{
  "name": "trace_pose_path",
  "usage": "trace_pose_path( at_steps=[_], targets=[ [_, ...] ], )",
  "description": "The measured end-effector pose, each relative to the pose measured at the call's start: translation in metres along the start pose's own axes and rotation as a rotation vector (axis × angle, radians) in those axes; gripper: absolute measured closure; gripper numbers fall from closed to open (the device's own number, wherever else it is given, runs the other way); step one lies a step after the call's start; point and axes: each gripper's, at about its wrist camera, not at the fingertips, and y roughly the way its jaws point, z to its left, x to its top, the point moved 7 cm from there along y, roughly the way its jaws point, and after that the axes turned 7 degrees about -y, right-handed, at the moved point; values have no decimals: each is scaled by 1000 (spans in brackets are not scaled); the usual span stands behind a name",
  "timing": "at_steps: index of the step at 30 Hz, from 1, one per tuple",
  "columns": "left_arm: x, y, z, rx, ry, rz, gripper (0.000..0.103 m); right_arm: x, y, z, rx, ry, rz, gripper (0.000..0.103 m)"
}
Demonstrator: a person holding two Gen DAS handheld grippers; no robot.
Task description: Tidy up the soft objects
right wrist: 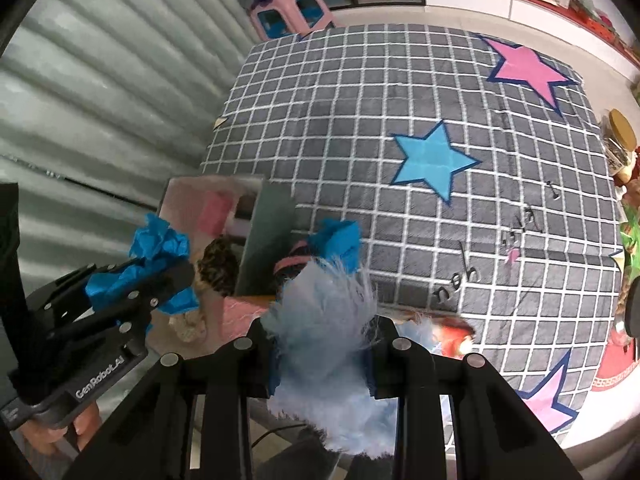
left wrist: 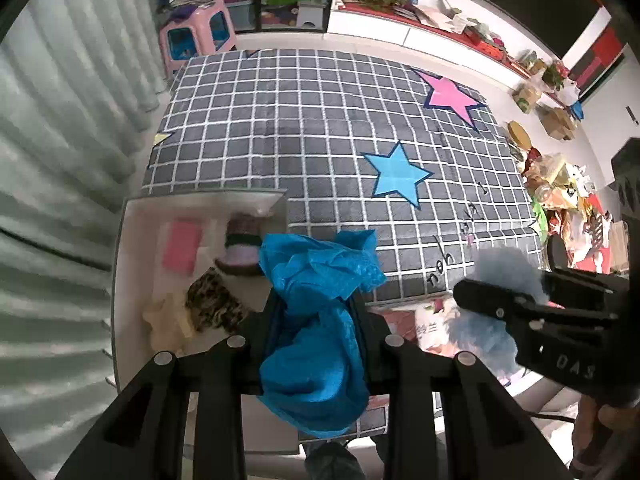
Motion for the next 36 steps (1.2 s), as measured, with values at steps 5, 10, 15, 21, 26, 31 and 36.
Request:
trace_pose_path(
  at_steps=[5,10,15,21,26,31,36],
  targets=[
    [-11,-1,21,7,-32,2,70,-12,6,18,16,-34,19,71],
    [-21,-3,44,17,-71,1,70,-20,13,35,36,-51,32,71],
    [-31,-5,64,28,-104,1,70,-25,20,60,40,-93,43,71],
    [-41,-8,91,39,-152,4,70,-29,30,90,48,-145,53,71],
    [-47,-10,111,49,-188,4,70,-28,38,110,66,-175,71,71],
    [-51,-9,128,54,-222,7,70,-25,44,127,76,-207,89,71],
    [-53,-7,142,60,-257,12,70,-20,51,144,83,-235,103,71]
  ],
)
